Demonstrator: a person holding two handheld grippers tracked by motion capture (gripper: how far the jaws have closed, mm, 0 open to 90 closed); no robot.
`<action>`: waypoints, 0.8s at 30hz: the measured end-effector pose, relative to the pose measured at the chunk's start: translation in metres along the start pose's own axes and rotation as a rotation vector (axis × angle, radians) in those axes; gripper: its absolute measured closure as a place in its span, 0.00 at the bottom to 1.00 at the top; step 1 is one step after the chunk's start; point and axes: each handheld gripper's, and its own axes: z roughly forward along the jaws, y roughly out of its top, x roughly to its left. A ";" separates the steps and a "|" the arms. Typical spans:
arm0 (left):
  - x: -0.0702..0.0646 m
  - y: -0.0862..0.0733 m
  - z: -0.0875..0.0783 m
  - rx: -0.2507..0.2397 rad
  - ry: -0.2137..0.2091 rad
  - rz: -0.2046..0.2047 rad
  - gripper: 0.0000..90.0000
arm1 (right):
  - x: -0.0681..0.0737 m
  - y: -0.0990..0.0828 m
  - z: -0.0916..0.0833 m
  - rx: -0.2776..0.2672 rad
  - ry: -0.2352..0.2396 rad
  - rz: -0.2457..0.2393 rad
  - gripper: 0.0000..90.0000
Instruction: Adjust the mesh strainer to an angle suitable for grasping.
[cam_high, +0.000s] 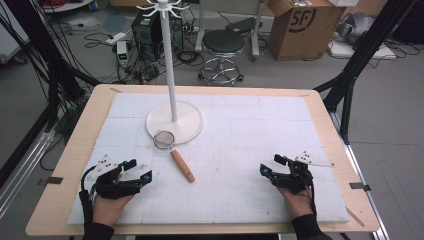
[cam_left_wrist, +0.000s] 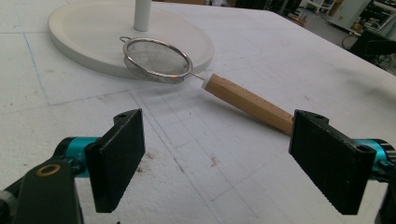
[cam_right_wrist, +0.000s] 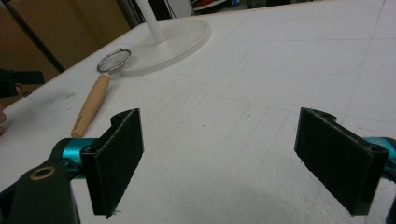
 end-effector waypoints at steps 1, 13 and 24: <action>0.000 0.000 0.000 -0.001 0.000 0.001 0.21 | 0.001 0.000 -0.001 0.004 -0.001 0.008 0.17; -0.004 0.004 0.003 -0.007 -0.026 -0.016 0.52 | 0.001 0.000 -0.001 0.004 -0.007 0.006 0.17; -0.006 0.011 0.014 0.046 -0.046 -0.015 0.77 | 0.002 -0.001 0.000 0.010 -0.001 -0.001 0.17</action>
